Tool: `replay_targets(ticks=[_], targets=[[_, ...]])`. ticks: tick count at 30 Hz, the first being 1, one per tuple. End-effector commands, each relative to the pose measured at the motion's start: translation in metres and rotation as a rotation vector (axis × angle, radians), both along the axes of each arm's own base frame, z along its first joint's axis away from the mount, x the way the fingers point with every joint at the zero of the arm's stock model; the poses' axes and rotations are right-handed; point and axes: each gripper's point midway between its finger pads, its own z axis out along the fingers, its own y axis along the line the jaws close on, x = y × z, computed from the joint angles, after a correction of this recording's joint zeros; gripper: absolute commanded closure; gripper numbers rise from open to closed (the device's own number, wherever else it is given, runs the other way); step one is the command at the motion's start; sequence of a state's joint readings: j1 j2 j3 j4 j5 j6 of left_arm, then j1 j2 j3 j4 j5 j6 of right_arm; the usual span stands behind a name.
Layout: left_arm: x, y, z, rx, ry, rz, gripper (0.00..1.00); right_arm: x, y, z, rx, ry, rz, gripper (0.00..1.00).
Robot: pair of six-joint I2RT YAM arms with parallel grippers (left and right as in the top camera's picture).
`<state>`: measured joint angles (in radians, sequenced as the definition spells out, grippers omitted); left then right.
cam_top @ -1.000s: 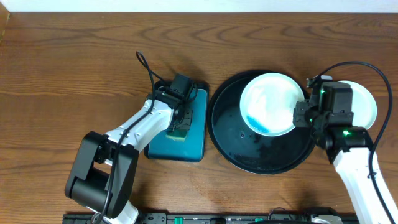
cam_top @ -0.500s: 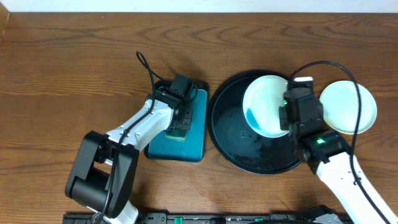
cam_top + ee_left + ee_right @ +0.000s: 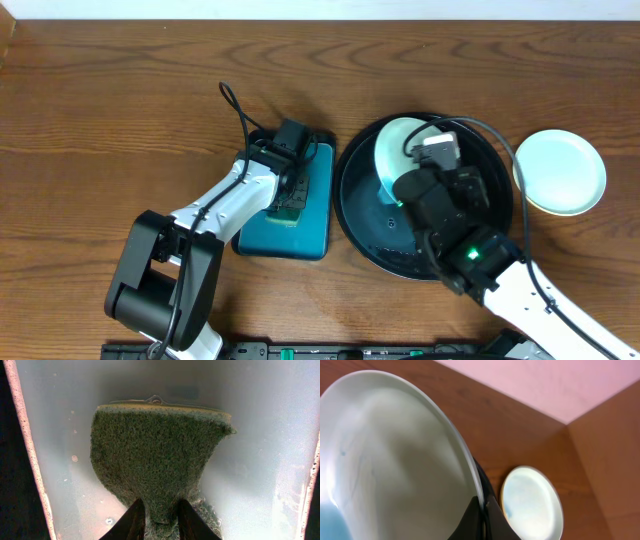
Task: Clean dirty plates on tray and stack at the side
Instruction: 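Lift the white plate's edge with the right gripper, tilting it up, then open the left gripper to leave the sponge in the water tray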
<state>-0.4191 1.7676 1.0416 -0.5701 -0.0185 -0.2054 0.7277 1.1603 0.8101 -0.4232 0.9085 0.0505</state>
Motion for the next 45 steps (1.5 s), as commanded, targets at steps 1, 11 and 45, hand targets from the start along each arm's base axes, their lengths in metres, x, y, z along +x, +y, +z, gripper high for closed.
replay_targets(ticks=[1,11,45], targets=[[-0.002,0.008,-0.01,0.04,0.017,0.007,0.76,-0.005,0.005,0.014,-0.099,-0.038,0.023,0.99],[-0.002,0.008,-0.01,0.04,0.017,0.007,0.76,-0.012,0.014,0.022,-0.173,-0.065,0.049,0.99],[0.033,0.007,0.055,-0.023,-0.199,0.02,0.92,-0.013,0.004,0.03,-0.207,-0.099,-0.013,0.99]])
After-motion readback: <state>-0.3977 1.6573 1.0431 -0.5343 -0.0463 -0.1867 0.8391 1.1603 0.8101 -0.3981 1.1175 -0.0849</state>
